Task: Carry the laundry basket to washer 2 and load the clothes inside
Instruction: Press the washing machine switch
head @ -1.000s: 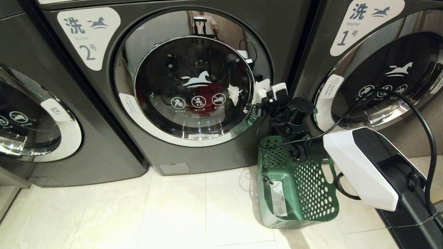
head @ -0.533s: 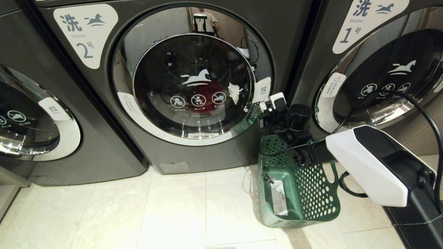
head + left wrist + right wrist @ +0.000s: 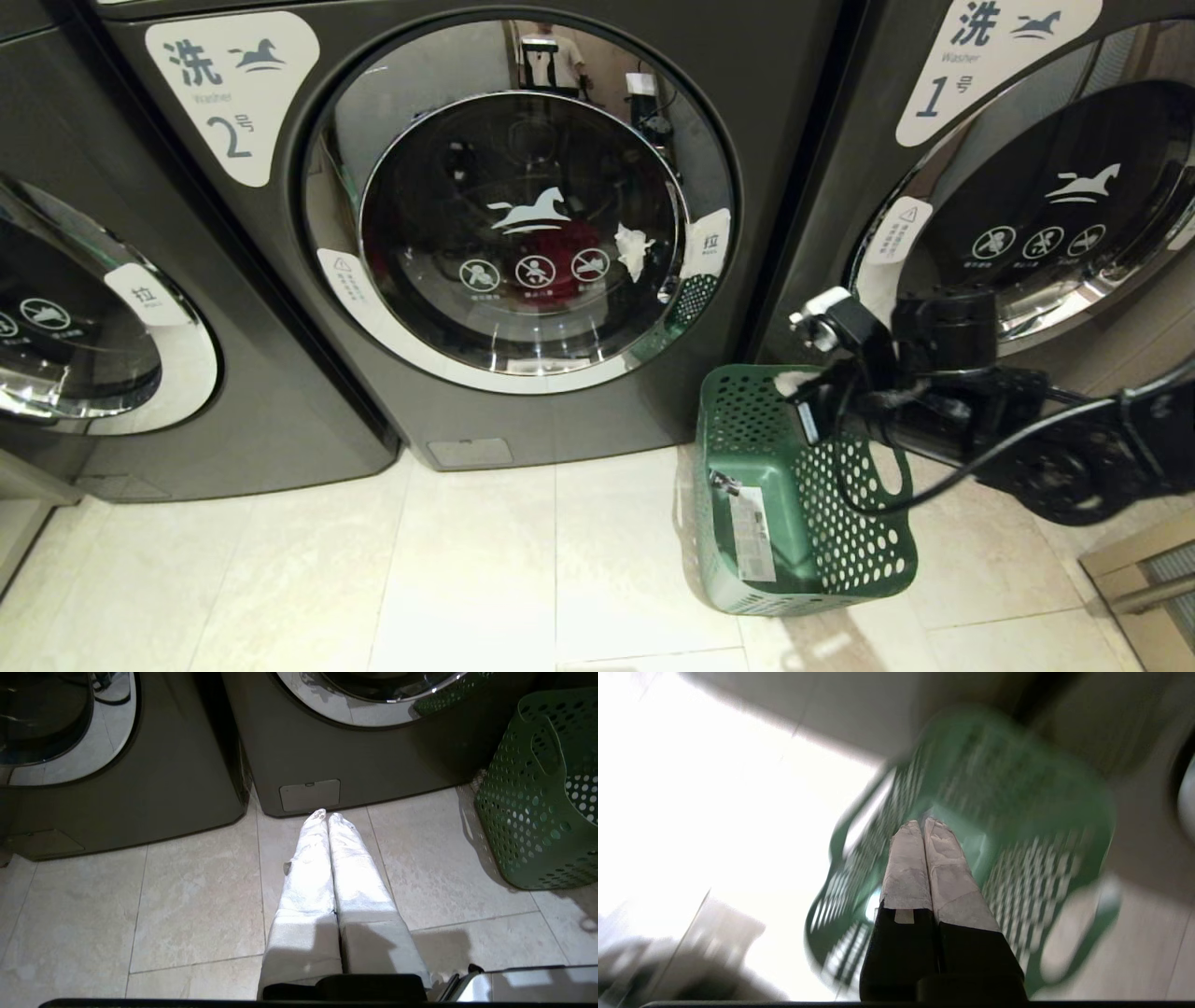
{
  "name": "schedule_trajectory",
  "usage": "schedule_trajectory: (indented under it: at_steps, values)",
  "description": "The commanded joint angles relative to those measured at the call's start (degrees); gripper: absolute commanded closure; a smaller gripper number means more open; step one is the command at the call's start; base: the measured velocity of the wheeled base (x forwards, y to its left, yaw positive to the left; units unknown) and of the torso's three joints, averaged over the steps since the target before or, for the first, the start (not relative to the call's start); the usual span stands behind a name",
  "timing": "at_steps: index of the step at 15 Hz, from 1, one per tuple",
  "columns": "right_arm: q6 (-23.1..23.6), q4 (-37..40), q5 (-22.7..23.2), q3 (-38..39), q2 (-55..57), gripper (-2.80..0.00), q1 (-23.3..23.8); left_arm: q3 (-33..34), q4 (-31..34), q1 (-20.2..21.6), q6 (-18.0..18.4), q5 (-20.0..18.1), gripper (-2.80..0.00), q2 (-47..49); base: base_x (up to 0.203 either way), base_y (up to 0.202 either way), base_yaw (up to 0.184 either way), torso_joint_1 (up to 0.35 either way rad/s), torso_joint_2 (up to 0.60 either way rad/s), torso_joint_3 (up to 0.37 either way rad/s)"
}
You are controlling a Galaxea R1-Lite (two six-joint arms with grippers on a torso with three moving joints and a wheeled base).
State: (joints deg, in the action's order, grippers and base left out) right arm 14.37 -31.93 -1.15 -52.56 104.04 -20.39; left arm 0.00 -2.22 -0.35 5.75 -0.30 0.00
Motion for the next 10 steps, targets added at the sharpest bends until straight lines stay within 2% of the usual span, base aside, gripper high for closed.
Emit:
schedule_trajectory:
  at_steps: [1,3,4,6,8,10]
  values:
    - [-4.33,6.66,-1.17,9.97,-14.62,0.0,0.04,0.09,1.72,0.05,0.05,-0.29,0.0,0.0,0.0,0.0,0.0,0.0,0.0,0.0]
    - [-9.51,8.03,-5.34,15.27,-21.97,0.0,0.61,0.09,2.66,0.09,0.13,-0.4,0.0,0.0,0.0,0.0,0.0,0.0,0.0,0.0]
    - [-11.07,8.38,-6.52,18.75,-27.05,0.0,2.36,0.09,2.66,0.0,-0.04,-0.32,0.0,0.0,0.0,0.0,0.0,0.0,0.0,0.0]
    - [-12.39,8.57,-7.55,26.16,-37.52,0.0,9.66,0.09,2.66,0.01,-1.1,-0.23,0.0,0.0,0.0,0.0,0.0,0.0,0.0,0.0]
    - [-13.11,8.21,-8.09,33.47,-49.15,0.0,15.88,0.09,2.48,0.01,-1.01,-0.3,0.0,0.0,0.0,0.0,0.0,0.0,0.0,0.0]
    - [-9.7,8.1,-7.64,43.27,-60.92,0.0,18.26,0.09,2.48,0.09,-0.92,-0.4,0.0,0.0,0.0,0.0,0.0,0.0,0.0,0.0]
